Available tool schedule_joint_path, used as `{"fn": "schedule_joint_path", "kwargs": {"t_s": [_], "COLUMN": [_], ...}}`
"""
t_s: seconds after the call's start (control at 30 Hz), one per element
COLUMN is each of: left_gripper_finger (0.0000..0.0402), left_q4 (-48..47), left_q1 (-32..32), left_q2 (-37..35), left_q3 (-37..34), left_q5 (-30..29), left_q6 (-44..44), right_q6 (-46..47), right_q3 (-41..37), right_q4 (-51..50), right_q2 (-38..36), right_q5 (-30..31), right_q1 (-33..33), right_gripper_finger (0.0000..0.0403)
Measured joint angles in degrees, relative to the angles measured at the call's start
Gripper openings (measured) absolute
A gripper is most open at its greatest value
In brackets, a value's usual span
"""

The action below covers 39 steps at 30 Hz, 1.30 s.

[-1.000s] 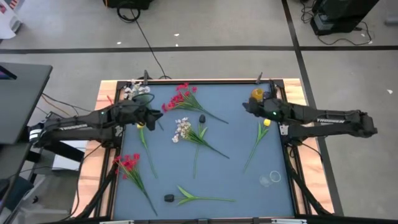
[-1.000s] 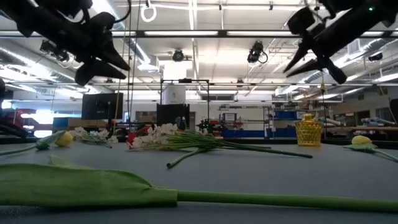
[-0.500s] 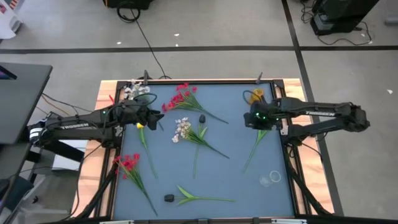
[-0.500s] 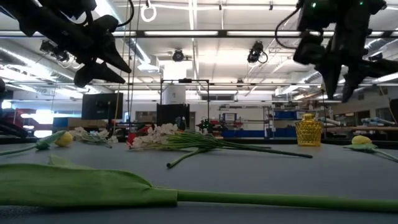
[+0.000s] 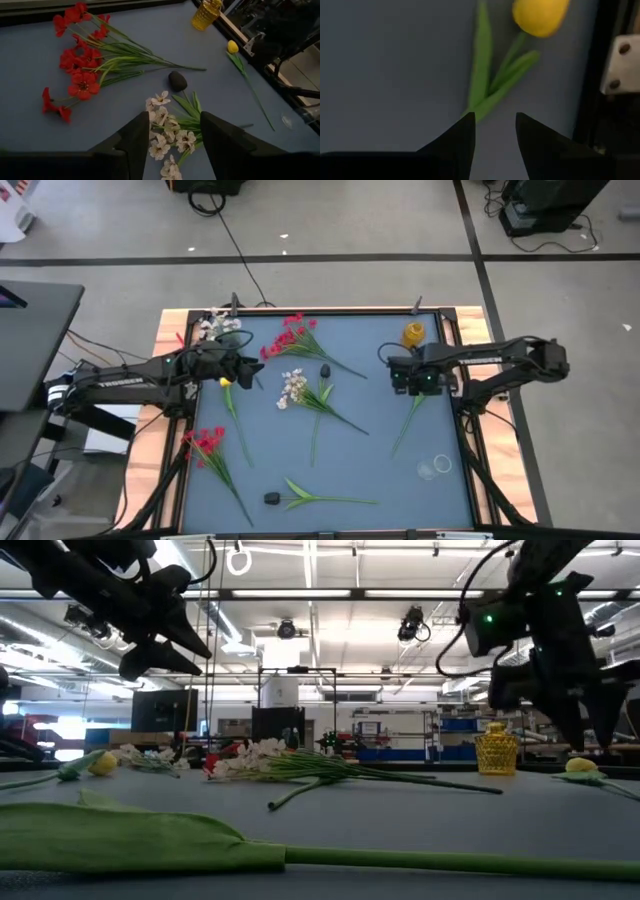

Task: Sort flowers into vase by color
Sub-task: Put the right yellow flower into the yellow vase

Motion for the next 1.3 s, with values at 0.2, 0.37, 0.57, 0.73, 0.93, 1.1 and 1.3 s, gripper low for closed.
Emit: {"fn": "schedule_joint_path", "kwargs": {"t_s": [0.2,0.37,0.57,0.73,0.93,1.1,1.3], "left_gripper_finger": [0.0183,0.0183,0.0183,0.0183,0.0183,0.0183,0.0183], "left_q4": [0.15,0.25,0.45,0.42,0.45,0.46,0.57], "left_q1": [0.0,0.0,0.0,0.0,0.0,-0.02,-0.02], "left_q2": [2.04,3.52,4.92,5.63,5.63,5.61,5.61], "left_q3": [0.0,0.0,0.0,0.0,0.0,0.0,0.0], "left_q5": [0.0,0.0,-0.01,-0.02,-1.05,-1.08,-1.07], "left_q6": [-1.89,-2.32,-2.29,-2.27,-2.09,-1.96,-2.5], "right_q6": [6.37,8.75,7.86,6.78,4.94,4.02,-5.71], "right_q3": [-6.04,-10.95,-11.71,-11.74,-9.42,-4.13,3.86], "right_q4": [8.73,16.67,17.75,18.98,17.53,17.38,19.04], "right_q2": [0.43,0.1,-0.03,0.04,-1.61,-5.65,-9.66], "right_q5": [-1.36,-1.76,-0.86,0.46,5.5,8.55,20.58], "right_q1": [2.14,0.67,-0.93,-0.47,1.24,3.41,4.11], "right_gripper_finger": [0.0151,0.015,0.0125,0.0048,0.0017,0.0008,0.0008]}}
